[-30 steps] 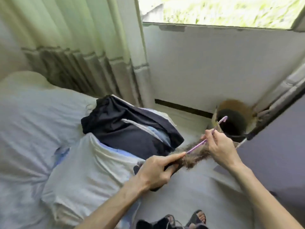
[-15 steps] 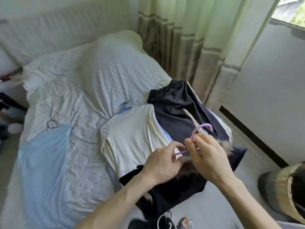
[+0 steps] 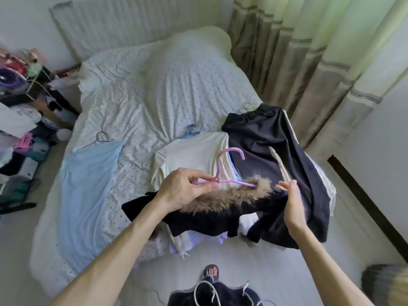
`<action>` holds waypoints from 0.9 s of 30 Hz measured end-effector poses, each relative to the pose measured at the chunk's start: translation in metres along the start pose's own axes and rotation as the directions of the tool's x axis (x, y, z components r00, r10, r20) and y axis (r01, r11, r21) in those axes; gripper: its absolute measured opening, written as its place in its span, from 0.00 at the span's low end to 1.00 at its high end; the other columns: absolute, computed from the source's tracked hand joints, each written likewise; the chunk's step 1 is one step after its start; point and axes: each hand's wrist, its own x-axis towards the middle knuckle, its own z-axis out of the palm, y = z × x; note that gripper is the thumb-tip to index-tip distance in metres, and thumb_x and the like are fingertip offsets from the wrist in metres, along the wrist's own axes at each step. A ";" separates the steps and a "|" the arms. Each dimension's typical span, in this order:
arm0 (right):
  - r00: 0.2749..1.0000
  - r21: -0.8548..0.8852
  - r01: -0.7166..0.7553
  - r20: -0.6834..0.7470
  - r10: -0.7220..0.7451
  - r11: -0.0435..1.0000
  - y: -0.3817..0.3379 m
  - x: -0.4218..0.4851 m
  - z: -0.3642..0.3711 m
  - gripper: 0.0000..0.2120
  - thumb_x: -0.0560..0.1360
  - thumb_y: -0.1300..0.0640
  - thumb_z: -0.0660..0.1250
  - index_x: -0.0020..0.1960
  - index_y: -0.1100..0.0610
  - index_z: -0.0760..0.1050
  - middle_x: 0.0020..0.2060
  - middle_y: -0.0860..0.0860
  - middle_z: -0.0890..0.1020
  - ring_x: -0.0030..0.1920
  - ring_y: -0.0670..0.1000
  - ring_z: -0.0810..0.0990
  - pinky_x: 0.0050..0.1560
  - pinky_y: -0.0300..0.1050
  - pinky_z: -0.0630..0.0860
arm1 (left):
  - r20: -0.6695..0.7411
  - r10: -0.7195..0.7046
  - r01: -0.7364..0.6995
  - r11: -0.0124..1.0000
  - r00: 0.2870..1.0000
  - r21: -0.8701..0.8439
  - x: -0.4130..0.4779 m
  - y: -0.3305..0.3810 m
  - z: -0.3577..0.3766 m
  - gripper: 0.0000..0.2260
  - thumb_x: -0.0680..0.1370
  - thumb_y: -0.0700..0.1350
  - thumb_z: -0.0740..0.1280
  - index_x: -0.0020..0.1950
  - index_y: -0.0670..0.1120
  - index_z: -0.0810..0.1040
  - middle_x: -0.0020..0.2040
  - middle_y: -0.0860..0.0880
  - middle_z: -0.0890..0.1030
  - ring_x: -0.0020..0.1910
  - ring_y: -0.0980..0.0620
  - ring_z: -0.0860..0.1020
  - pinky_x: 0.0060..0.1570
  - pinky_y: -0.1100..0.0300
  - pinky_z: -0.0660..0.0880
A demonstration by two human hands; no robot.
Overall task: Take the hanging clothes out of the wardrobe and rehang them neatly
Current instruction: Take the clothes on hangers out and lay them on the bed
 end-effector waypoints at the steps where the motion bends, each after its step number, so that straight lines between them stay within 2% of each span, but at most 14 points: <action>1: 0.998 0.068 -0.058 0.031 0.056 0.996 0.000 0.000 0.005 0.28 0.80 0.32 0.48 0.56 0.50 0.78 0.50 0.46 0.82 0.53 0.41 0.82 0.56 0.35 0.74 | -0.032 -0.006 0.005 1.000 0.999 -0.017 0.004 -0.002 -0.004 0.07 0.69 0.64 0.74 0.45 0.66 0.85 0.27 0.55 0.60 0.28 0.56 0.60 0.34 0.56 0.57; 2: 0.991 0.101 -0.113 0.083 0.105 0.988 0.001 0.001 0.010 0.22 0.81 0.34 0.49 0.53 0.44 0.77 0.50 0.44 0.81 0.51 0.41 0.82 0.58 0.39 0.75 | -0.065 -0.012 0.010 0.999 0.998 -0.033 0.010 -0.005 -0.009 0.08 0.69 0.64 0.74 0.44 0.65 0.85 0.26 0.56 0.62 0.27 0.57 0.62 0.33 0.58 0.58; 3: 0.984 0.074 -0.137 0.128 0.127 0.988 0.005 0.003 0.014 0.19 0.78 0.31 0.51 0.53 0.39 0.75 0.51 0.43 0.80 0.55 0.44 0.80 0.65 0.45 0.73 | -0.094 -0.011 0.006 0.999 0.996 -0.053 0.016 -0.007 -0.015 0.09 0.68 0.65 0.74 0.44 0.64 0.86 0.27 0.57 0.65 0.27 0.60 0.65 0.34 0.60 0.61; 5: 0.954 0.024 -0.206 0.225 0.196 0.978 0.014 0.010 0.019 0.32 0.66 0.20 0.57 0.61 0.39 0.74 0.55 0.42 0.79 0.61 0.48 0.76 0.71 0.54 0.67 | -0.138 -0.011 0.000 0.997 0.990 -0.081 0.030 -0.010 -0.026 0.12 0.67 0.68 0.73 0.45 0.64 0.86 0.35 0.59 0.77 0.37 0.64 0.76 0.43 0.63 0.70; 6: 0.939 0.003 -0.236 0.260 0.227 0.972 0.018 0.014 0.021 0.38 0.66 0.21 0.59 0.67 0.42 0.73 0.57 0.41 0.79 0.61 0.48 0.76 0.69 0.55 0.68 | -0.159 -0.014 0.000 0.996 0.987 -0.087 0.037 -0.010 -0.031 0.12 0.67 0.67 0.73 0.45 0.64 0.86 0.40 0.59 0.81 0.43 0.63 0.79 0.49 0.63 0.72; 7: 0.921 -0.007 -0.255 0.303 0.245 0.967 0.016 0.015 0.027 0.34 0.70 0.25 0.61 0.68 0.45 0.73 0.56 0.40 0.79 0.59 0.47 0.77 0.65 0.55 0.71 | -0.178 -0.021 0.002 0.995 0.984 -0.104 0.046 -0.010 -0.037 0.10 0.67 0.65 0.74 0.45 0.64 0.86 0.44 0.60 0.84 0.48 0.64 0.81 0.54 0.64 0.73; 8: 0.907 -0.018 -0.258 0.340 0.249 0.966 0.015 0.016 0.033 0.25 0.75 0.33 0.63 0.64 0.48 0.75 0.53 0.41 0.81 0.54 0.47 0.79 0.58 0.52 0.74 | -0.198 -0.027 0.003 0.993 0.980 -0.121 0.054 -0.011 -0.042 0.08 0.68 0.62 0.74 0.45 0.63 0.85 0.46 0.61 0.85 0.51 0.65 0.81 0.56 0.65 0.73; 10: 0.884 -0.035 -0.240 0.404 0.234 0.970 0.013 0.021 0.049 0.18 0.79 0.46 0.67 0.61 0.58 0.76 0.46 0.47 0.83 0.46 0.50 0.79 0.46 0.45 0.75 | -0.237 -0.042 0.012 0.992 0.971 -0.126 0.074 -0.014 -0.050 0.06 0.71 0.59 0.74 0.46 0.61 0.86 0.48 0.62 0.85 0.52 0.66 0.80 0.54 0.67 0.73; 11: 0.878 -0.036 -0.232 0.423 0.225 0.972 0.012 0.022 0.056 0.17 0.78 0.50 0.68 0.62 0.60 0.74 0.46 0.50 0.83 0.46 0.51 0.79 0.45 0.44 0.75 | -0.250 -0.049 0.021 0.993 0.967 -0.116 0.082 -0.017 -0.052 0.06 0.72 0.58 0.74 0.47 0.60 0.86 0.47 0.61 0.85 0.50 0.67 0.80 0.51 0.70 0.72; 14: 0.880 -0.139 -0.180 0.419 0.223 0.974 0.007 0.041 0.085 0.13 0.76 0.52 0.71 0.58 0.55 0.74 0.47 0.53 0.84 0.46 0.51 0.81 0.44 0.44 0.75 | -0.262 -0.085 0.064 0.994 0.961 -0.088 0.121 -0.033 -0.057 0.10 0.74 0.57 0.73 0.52 0.55 0.86 0.46 0.61 0.84 0.46 0.69 0.78 0.44 0.75 0.69; 19: 0.881 -0.283 -0.142 0.401 0.251 0.949 -0.001 0.095 0.137 0.14 0.73 0.47 0.72 0.55 0.49 0.75 0.42 0.47 0.84 0.47 0.50 0.83 0.51 0.47 0.76 | -0.284 -0.137 0.127 0.990 0.949 -0.052 0.207 -0.088 -0.066 0.11 0.76 0.60 0.70 0.50 0.55 0.85 0.40 0.59 0.81 0.42 0.58 0.77 0.41 0.61 0.69; 22: 0.890 -0.320 -0.157 0.363 0.274 0.934 -0.005 0.136 0.171 0.15 0.74 0.48 0.71 0.58 0.47 0.73 0.44 0.45 0.83 0.42 0.45 0.82 0.44 0.41 0.72 | -0.251 -0.208 0.206 0.978 0.945 -0.032 0.267 -0.135 -0.070 0.10 0.78 0.58 0.68 0.51 0.53 0.82 0.48 0.54 0.83 0.51 0.52 0.79 0.49 0.57 0.74; 24: 0.887 -0.381 -0.173 0.342 0.312 0.908 -0.008 0.163 0.190 0.16 0.73 0.47 0.71 0.59 0.47 0.73 0.46 0.44 0.83 0.43 0.45 0.82 0.44 0.41 0.73 | -0.206 -0.256 0.260 0.966 0.944 -0.008 0.306 -0.170 -0.073 0.10 0.79 0.57 0.68 0.52 0.53 0.81 0.53 0.52 0.83 0.56 0.51 0.79 0.56 0.53 0.75; 27: 0.883 -0.468 -0.198 0.296 0.364 0.861 -0.010 0.199 0.217 0.20 0.71 0.44 0.71 0.61 0.44 0.73 0.52 0.42 0.83 0.53 0.47 0.82 0.55 0.46 0.77 | -0.173 -0.295 0.303 0.953 0.940 0.023 0.364 -0.215 -0.072 0.10 0.80 0.56 0.66 0.54 0.52 0.80 0.56 0.50 0.83 0.57 0.48 0.79 0.53 0.53 0.75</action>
